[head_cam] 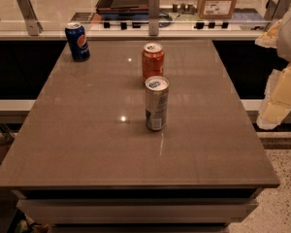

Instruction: Pick coke can

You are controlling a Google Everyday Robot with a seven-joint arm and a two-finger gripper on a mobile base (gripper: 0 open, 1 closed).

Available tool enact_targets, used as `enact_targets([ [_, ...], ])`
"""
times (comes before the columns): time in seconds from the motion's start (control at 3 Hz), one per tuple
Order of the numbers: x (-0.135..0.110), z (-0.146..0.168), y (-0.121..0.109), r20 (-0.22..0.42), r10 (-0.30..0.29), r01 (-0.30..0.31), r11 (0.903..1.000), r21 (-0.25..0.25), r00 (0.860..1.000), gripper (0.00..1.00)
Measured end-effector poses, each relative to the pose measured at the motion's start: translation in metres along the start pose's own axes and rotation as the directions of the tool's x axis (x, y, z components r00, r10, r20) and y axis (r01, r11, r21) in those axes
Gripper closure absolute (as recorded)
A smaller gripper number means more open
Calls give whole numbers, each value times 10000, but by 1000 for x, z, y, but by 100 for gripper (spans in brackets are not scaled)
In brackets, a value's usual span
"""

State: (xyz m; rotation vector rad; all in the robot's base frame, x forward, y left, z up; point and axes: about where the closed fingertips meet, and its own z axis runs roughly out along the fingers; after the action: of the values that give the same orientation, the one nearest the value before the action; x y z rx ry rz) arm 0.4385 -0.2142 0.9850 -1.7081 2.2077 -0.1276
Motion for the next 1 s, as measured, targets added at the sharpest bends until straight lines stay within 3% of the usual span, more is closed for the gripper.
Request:
enact_targets([
  [0.33,-2,-1,-1,104,27,-28,9999,99,9999,0],
  [0.67,-12,7,-7,678,291,-311,9991,294,9973,0],
  [1.0,-28,23,-17,1862,984,-1060,9939,317,9776,0],
])
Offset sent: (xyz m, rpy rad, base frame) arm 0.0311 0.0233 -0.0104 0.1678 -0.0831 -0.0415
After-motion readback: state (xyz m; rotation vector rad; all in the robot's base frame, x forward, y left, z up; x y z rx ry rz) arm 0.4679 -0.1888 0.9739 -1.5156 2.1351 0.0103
